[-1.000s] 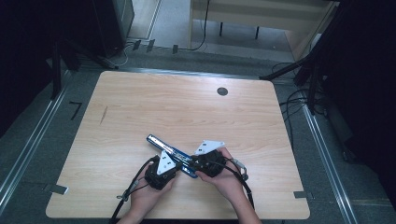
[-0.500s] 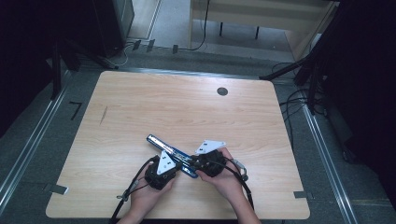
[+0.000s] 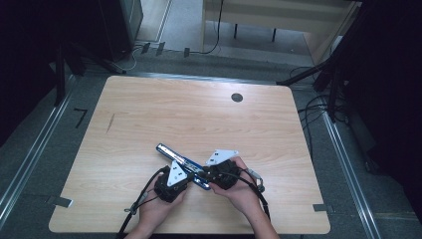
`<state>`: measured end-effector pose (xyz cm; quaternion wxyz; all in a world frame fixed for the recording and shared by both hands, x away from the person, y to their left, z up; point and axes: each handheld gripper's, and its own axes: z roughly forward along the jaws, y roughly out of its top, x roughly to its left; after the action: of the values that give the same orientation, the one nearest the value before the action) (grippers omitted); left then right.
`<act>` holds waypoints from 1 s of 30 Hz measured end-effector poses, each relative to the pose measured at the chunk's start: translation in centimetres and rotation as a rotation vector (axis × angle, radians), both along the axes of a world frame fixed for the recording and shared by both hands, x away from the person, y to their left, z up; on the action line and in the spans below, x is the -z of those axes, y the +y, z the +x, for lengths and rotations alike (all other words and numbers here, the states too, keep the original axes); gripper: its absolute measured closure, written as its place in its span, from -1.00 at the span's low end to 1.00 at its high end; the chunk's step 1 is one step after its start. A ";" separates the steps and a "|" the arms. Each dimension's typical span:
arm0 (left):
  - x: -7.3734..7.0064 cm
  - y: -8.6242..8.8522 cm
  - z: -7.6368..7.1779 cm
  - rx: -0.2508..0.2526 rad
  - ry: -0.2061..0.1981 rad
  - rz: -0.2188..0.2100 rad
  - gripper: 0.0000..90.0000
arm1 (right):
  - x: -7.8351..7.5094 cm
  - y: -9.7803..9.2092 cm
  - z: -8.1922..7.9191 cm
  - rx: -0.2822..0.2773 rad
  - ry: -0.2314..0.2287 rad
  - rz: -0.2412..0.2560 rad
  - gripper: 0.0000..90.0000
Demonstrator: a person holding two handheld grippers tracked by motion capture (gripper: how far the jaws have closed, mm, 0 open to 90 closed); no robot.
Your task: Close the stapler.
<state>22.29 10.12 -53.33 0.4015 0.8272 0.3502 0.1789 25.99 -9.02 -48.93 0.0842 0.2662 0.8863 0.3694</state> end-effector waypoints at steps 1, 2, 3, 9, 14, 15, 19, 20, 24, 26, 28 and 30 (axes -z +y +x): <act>0.0 0.0 0.0 0.000 0.000 0.000 1.00 | 0.0 0.0 0.0 -0.001 0.004 -0.005 0.78; 0.0 0.0 0.0 0.000 0.000 0.000 1.00 | 0.1 0.1 0.0 -0.002 0.004 -0.008 0.78; 0.0 0.0 0.0 0.000 0.000 0.000 1.00 | 0.1 0.1 0.1 -0.002 0.003 -0.010 0.78; 0.0 0.0 0.0 -0.001 0.001 -0.001 1.00 | 0.2 0.0 0.1 0.005 0.013 -0.014 0.78; 0.0 0.0 0.0 0.000 0.001 0.003 1.00 | 0.1 -0.1 0.2 0.004 0.012 -0.010 0.78; 0.0 0.0 0.0 0.000 0.001 0.001 1.00 | 0.2 -0.1 0.3 0.003 0.012 -0.012 0.78; 0.0 0.0 0.0 -0.001 0.001 0.000 1.00 | 0.2 -0.2 0.3 0.007 0.020 -0.013 0.78; 0.0 0.0 0.0 0.000 0.001 0.002 1.00 | 0.2 -0.2 0.3 0.007 0.020 -0.014 0.78; 0.0 0.0 0.0 0.000 0.001 0.001 1.00 | 0.3 -0.1 0.2 0.007 0.017 -0.019 0.78; 0.0 0.0 0.0 0.001 0.001 0.003 1.00 | 0.3 -0.1 0.2 0.009 0.020 -0.026 0.78; 0.0 0.0 0.0 0.001 0.001 0.003 1.00 | 0.3 0.0 0.2 0.005 0.014 -0.031 0.78; 0.0 0.0 0.0 0.001 0.001 0.002 1.00 | 0.4 0.0 0.2 0.000 0.009 -0.035 0.78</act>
<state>22.28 10.13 -53.32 0.4006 0.8277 0.3499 0.1788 26.18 -8.99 -49.29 0.0851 0.2665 0.8929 0.3528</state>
